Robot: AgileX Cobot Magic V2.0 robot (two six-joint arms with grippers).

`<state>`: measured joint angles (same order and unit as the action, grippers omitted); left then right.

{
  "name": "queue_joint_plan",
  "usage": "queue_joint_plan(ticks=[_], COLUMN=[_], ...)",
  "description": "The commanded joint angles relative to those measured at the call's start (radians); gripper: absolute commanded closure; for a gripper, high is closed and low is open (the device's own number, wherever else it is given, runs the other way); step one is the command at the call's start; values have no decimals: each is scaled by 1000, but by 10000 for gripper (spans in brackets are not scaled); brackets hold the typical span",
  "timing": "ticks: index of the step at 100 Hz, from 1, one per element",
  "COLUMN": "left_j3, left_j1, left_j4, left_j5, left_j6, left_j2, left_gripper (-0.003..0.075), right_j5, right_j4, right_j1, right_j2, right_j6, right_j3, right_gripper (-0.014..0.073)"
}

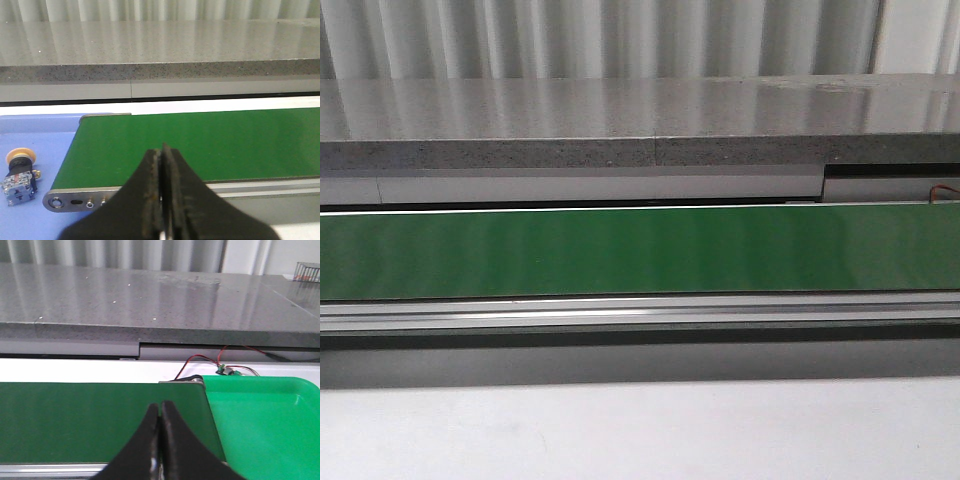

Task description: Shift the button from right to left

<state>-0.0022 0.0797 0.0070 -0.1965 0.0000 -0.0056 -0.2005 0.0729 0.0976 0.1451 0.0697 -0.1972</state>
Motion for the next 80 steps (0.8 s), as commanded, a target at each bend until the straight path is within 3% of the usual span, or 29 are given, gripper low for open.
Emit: queue_joint_plan(ticks=[1, 24, 29, 80], left_j3=[25, 25, 25, 25], left_j1=[-2, -2, -2, -2], left_j4=[0, 0, 0, 0], left_j5=[76, 76, 76, 76], left_j6=[-7, -7, -7, -7], left_j2=[-33, -33, -33, -33], left_gripper=[740, 740, 740, 740], right_j5=[137, 219, 160, 207], right_j4=[30, 31, 31, 31], right_j1=[37, 45, 45, 45], right_j2=[-21, -152, -174, -171], right_j6=[32, 33, 32, 32], right_j3=[36, 212, 208, 208], right_gripper=[661, 661, 661, 661])
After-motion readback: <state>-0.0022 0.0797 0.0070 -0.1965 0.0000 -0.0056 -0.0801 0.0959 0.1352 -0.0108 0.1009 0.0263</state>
